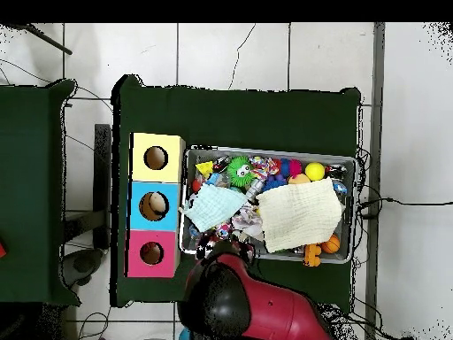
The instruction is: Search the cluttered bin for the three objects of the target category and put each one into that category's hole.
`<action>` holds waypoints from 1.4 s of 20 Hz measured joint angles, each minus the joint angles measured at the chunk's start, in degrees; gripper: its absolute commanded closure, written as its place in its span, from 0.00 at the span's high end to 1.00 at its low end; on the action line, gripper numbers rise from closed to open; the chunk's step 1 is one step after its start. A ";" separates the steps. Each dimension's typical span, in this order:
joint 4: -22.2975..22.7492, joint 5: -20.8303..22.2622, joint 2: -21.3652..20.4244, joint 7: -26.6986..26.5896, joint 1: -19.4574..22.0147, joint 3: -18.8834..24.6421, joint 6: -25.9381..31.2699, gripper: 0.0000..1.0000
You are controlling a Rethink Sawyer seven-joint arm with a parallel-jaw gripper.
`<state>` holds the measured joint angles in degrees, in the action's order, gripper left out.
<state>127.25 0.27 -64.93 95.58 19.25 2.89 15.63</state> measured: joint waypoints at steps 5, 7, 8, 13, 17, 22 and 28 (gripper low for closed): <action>0.93 4.07 0.50 0.00 5.08 3.15 -1.50 1.00; 1.52 5.22 0.61 0.00 7.01 4.45 -2.12 1.00; 1.78 5.65 0.60 0.00 7.77 4.99 -2.30 1.00; 3.44 6.92 0.58 0.00 12.78 9.08 -2.68 1.00; 4.35 7.12 0.57 0.00 17.45 13.09 -2.68 1.00; 4.59 7.12 0.37 0.00 22.47 17.32 -2.68 1.00; 4.58 7.61 0.09 0.00 26.29 20.39 -2.37 1.00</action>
<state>131.83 7.88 -64.84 95.58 45.54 23.28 13.26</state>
